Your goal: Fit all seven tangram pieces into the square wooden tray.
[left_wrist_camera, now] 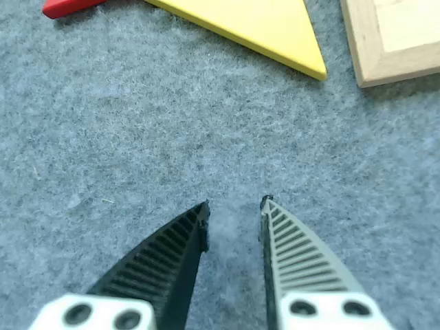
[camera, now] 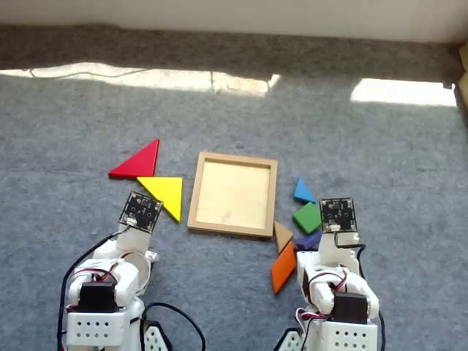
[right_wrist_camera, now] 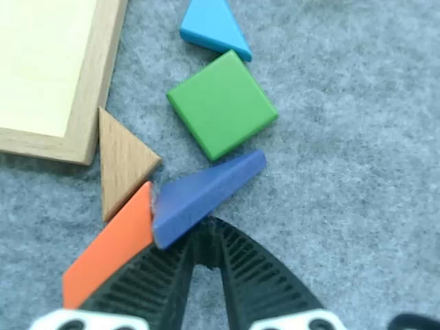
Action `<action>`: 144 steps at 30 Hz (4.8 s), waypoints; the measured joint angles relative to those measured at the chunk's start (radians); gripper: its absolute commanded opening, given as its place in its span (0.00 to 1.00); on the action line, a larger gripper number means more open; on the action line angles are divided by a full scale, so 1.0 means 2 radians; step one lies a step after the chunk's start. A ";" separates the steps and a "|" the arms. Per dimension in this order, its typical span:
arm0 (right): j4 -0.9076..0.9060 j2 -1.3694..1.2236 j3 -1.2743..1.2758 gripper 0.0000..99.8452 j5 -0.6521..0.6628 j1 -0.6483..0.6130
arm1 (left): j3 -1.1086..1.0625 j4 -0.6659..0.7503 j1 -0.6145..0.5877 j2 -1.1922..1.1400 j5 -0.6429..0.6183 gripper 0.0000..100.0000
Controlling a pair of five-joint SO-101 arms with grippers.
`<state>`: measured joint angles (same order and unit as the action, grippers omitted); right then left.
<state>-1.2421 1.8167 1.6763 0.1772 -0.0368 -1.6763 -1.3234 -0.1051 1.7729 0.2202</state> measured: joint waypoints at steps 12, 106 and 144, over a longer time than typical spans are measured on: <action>0.000 0.000 0.000 0.01 0.000 0.000 | 0.000 0.000 0.000 0.000 0.000 0.13; 0.130 -1.014 -0.666 0.08 0.120 -0.066 | 0.000 0.000 0.000 0.000 0.000 0.13; 0.101 -0.895 -0.667 0.08 -0.127 -0.239 | 0.000 0.000 0.000 0.000 0.000 0.13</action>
<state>-1.0395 0.0276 0.3414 -0.0775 -0.5140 -1.6763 -1.3234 -0.1051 1.7729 0.2202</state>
